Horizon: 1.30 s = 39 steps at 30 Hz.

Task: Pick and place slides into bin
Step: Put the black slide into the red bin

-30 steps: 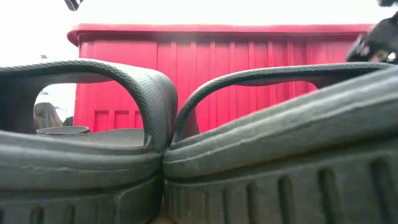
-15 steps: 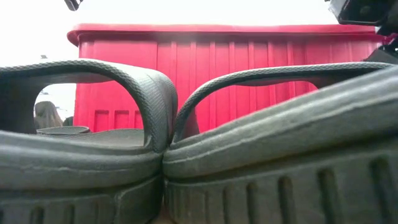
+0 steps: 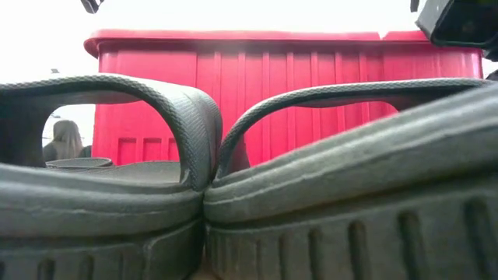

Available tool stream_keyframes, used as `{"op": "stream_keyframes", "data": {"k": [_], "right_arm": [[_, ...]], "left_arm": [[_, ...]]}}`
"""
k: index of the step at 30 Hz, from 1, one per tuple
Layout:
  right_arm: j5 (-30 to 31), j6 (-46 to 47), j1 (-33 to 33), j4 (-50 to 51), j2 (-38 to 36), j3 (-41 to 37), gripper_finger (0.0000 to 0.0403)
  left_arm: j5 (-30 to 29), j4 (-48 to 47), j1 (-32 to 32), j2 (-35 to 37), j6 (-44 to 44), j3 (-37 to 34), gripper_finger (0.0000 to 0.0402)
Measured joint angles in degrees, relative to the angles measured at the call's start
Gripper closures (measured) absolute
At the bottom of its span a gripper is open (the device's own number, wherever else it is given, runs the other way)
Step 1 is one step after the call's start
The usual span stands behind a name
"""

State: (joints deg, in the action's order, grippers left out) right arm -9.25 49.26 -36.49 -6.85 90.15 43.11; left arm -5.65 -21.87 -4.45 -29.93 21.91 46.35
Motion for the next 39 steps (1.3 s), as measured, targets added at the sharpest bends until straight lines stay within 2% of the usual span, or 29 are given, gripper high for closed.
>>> {"op": "stream_keyframes", "data": {"k": [4,10,11,20,24,27,33,36,39], "right_arm": [[-0.2,1.0,0.6,-1.4,0.0,0.0,0.0256],[-0.4,0.8,0.8,-5.5,-0.4,0.0,0.0379],[-1.2,0.9,0.8,-5.5,-0.3,0.0,0.0389],[-11.1,3.6,0.8,-10.7,-1.4,0.0,0.0397],[-11.8,2.9,0.0,-17.6,-3.5,0.0,0.0396],[-11.8,2.4,-1.1,-17.7,-6.0,1.4,0.0398],[-10.0,-1.4,-2.6,-6.8,-9.9,9.1,0.0399],[-10.2,-6.2,-2.6,4.2,-10.9,16.7,0.0399],[-10.3,-11.7,-1.8,19.5,-11.0,26.7,0.04]], "left_arm": [[0.1,0.0,0.0,0.0,-0.3,0.0,0.0369],[-0.1,-0.2,0.0,0.0,-1.0,0.0,0.0369],[-0.2,-0.2,0.0,0.0,-1.0,0.0,0.0369],[-0.2,-0.2,0.0,0.0,-1.0,0.0,0.0369],[-0.2,-0.2,0.0,0.0,-0.9,0.0,0.0369],[0.4,-0.3,0.0,0.0,-0.8,0.0,0.0369],[1.2,-0.4,0.0,0.0,0.2,0.0,0.0369],[1.2,-0.6,0.0,0.0,0.8,0.0,0.0369],[1.2,-0.6,0.0,0.0,0.9,0.0,0.0369]]}}
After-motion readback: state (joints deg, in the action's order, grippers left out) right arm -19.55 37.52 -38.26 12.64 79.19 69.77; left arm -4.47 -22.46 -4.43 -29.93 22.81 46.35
